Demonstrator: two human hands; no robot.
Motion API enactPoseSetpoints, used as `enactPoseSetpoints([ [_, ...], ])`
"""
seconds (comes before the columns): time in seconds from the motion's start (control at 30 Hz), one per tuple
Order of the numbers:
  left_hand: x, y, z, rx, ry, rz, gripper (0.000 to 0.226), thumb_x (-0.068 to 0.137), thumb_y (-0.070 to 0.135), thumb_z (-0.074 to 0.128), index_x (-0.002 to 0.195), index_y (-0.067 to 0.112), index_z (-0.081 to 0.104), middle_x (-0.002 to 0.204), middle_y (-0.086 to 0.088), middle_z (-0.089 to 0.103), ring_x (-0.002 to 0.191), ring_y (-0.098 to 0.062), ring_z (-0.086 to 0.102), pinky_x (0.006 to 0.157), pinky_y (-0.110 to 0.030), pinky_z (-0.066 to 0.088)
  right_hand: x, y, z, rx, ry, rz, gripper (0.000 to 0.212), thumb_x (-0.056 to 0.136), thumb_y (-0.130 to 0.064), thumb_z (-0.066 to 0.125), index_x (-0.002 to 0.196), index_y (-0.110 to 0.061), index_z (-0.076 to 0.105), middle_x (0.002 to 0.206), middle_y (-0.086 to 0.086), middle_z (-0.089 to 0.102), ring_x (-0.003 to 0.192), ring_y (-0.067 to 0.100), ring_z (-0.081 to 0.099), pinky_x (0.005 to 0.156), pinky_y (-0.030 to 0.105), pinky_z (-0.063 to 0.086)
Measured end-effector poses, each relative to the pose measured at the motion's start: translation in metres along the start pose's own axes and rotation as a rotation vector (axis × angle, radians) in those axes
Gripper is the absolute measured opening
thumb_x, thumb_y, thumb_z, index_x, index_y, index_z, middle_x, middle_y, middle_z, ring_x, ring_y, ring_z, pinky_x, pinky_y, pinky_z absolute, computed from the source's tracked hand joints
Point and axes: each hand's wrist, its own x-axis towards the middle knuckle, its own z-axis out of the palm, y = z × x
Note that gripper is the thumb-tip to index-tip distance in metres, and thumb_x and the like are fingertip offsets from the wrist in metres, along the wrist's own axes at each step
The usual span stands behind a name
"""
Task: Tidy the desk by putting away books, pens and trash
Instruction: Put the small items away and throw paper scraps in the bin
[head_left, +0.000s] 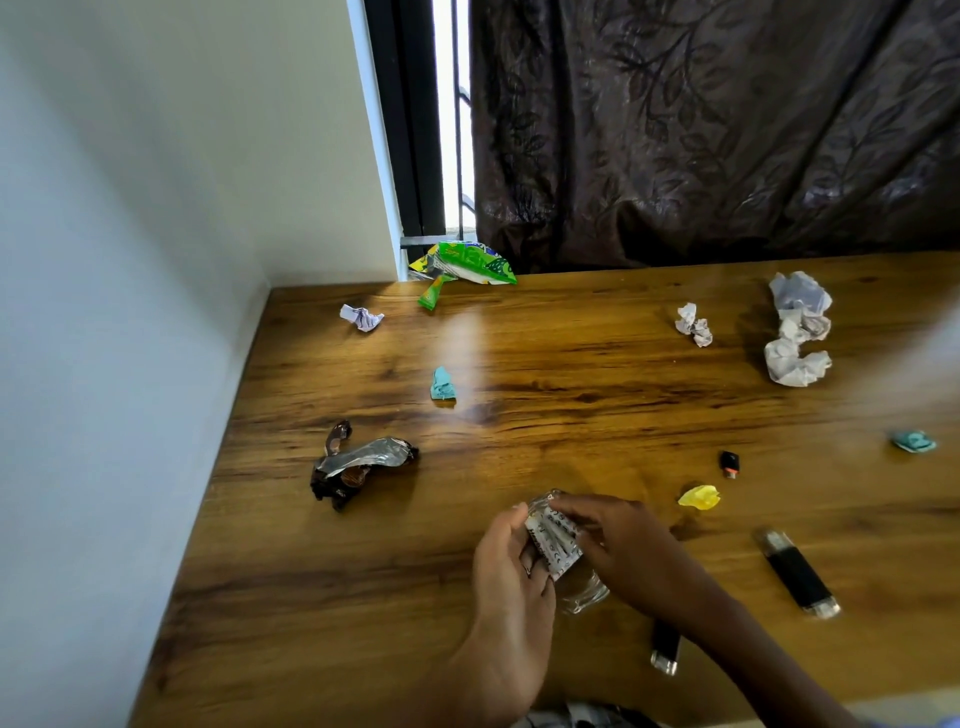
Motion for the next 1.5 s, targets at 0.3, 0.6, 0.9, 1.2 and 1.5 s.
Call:
enactPoseSetpoints([
  [0.3, -0.018, -0.002, -0.005, 0.075, -0.010, 0.049, 0.017, 0.091, 0.010, 0.050, 0.102, 0.005, 0.061, 0.112, -0.010, 0.063, 0.106, -0.020, 0.056, 0.078, -0.029, 0.044, -0.006, 0.006, 0.007, -0.094, 0.098, -0.118, 0.032, 0.086, -0.009, 0.060, 0.115, -0.021, 0.063, 0.106, -0.004, 0.069, 0.088, -0.006, 0.057, 0.072, -0.001, 0.043],
  [0.6, -0.025, 0.010, -0.023, 0.422, -0.121, 0.321, 0.051, 0.092, 0.010, 0.047, 0.142, 0.012, 0.038, 0.146, -0.006, 0.044, 0.131, -0.017, 0.044, 0.107, -0.027, 0.031, -0.005, 0.012, 0.008, -0.313, 0.111, -0.043, 0.017, 0.090, -0.016, 0.057, 0.106, -0.020, 0.062, 0.108, -0.006, 0.058, 0.093, 0.001, 0.043, 0.068, 0.006, 0.030],
  [0.9, 0.017, 0.001, -0.057, 2.126, -0.104, 1.074, 0.055, 0.095, 0.052, 0.027, 0.144, 0.028, 0.035, 0.153, 0.013, 0.027, 0.144, -0.009, 0.021, 0.118, -0.048, 0.014, -0.012, 0.015, -0.001, -0.360, 0.029, -0.091, 0.022, 0.094, -0.021, 0.047, 0.108, -0.024, 0.062, 0.115, -0.009, 0.060, 0.110, 0.008, 0.043, 0.087, 0.021, 0.037],
  [1.2, 0.036, 0.005, -0.058, 2.296, -0.288, 1.038, 0.066, 0.091, 0.059, 0.019, 0.150, 0.029, 0.020, 0.157, 0.012, 0.008, 0.147, -0.016, -0.007, 0.118, -0.051, -0.007, -0.012, 0.018, -0.002, -0.359, -0.043, -0.146, 0.021, 0.091, -0.022, 0.050, 0.103, -0.025, 0.066, 0.110, -0.010, 0.059, 0.109, 0.010, 0.041, 0.089, 0.021, 0.033],
  [1.5, 0.055, 0.006, -0.052, 2.265, -0.334, 1.059, 0.075, 0.091, 0.064, 0.018, 0.147, 0.025, -0.014, 0.150, 0.012, -0.033, 0.136, -0.009, -0.038, 0.110, -0.047, -0.025, -0.023, 0.021, -0.012, -0.216, 0.065, -0.053, 0.023, 0.093, -0.022, 0.053, 0.114, -0.023, 0.061, 0.114, -0.008, 0.052, 0.098, 0.002, 0.049, 0.084, 0.016, 0.045],
])
